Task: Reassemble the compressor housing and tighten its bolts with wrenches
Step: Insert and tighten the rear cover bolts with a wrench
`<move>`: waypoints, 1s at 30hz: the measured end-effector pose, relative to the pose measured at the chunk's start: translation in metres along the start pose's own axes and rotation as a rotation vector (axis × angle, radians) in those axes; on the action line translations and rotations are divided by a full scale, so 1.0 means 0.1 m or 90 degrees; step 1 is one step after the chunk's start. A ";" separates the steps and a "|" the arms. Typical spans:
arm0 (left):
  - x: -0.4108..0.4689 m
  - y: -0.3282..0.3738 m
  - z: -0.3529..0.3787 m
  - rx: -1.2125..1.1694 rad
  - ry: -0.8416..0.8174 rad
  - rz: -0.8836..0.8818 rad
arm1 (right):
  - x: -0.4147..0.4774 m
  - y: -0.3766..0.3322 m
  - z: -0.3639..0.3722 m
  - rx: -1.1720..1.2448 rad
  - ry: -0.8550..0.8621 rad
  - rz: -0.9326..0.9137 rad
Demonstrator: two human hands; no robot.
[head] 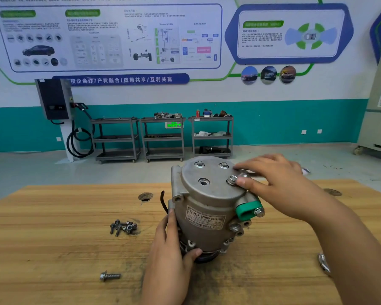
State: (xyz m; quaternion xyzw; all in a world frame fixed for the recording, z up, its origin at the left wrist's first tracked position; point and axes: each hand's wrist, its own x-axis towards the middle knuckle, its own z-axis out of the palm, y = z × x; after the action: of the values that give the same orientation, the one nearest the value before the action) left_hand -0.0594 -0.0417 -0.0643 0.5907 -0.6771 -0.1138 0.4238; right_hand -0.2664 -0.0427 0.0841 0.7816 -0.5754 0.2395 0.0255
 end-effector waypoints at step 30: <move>0.03 0.04 -0.05 -0.079 -0.016 -0.035 | -0.06 -0.38 0.07 0.120 0.115 -0.151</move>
State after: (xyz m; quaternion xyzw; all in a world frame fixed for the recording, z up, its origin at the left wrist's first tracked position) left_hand -0.0586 -0.0414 -0.0578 0.5799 -0.6576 -0.1748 0.4480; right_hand -0.2310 -0.0269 0.0840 0.8182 -0.4496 0.3571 0.0317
